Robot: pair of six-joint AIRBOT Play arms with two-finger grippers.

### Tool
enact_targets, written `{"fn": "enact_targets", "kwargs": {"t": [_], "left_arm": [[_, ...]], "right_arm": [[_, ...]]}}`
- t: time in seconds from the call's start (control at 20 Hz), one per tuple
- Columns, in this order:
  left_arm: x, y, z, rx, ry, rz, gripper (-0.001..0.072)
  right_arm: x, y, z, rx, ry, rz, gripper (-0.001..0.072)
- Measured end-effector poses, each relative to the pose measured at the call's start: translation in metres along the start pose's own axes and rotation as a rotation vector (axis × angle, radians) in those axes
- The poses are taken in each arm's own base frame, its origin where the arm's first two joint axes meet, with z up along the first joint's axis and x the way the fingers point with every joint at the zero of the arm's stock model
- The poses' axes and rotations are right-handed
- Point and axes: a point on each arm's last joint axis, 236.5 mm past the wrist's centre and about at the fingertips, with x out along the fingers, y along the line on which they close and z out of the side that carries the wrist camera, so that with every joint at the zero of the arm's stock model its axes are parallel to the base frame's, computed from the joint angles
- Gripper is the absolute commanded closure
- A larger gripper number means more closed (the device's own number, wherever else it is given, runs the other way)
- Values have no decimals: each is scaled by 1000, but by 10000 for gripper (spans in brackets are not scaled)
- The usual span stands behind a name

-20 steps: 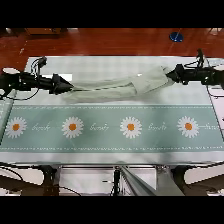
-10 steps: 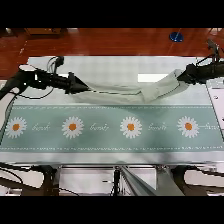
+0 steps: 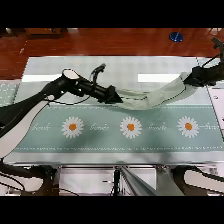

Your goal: Fold the shirts.

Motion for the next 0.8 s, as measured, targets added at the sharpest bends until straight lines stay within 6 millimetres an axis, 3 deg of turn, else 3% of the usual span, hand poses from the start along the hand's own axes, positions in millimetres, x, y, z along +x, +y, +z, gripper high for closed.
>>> {"fn": "enact_targets", "kwargs": {"t": [0.15,0.35,0.55,0.8], "left_arm": [[26,-7,3,0,-43,26,685],[44,-6,15,-28,-102,34,686],[64,-4,17,-50,-74,20,686],[99,-6,3,-69,-3,1,686]], "right_arm": [[-1,1,-4,1,13,2,685],[-3,10,-13,-10,45,0,685],[-5,33,-18,-98,47,-46,685],[-8,66,-17,-184,9,-66,684]]}}
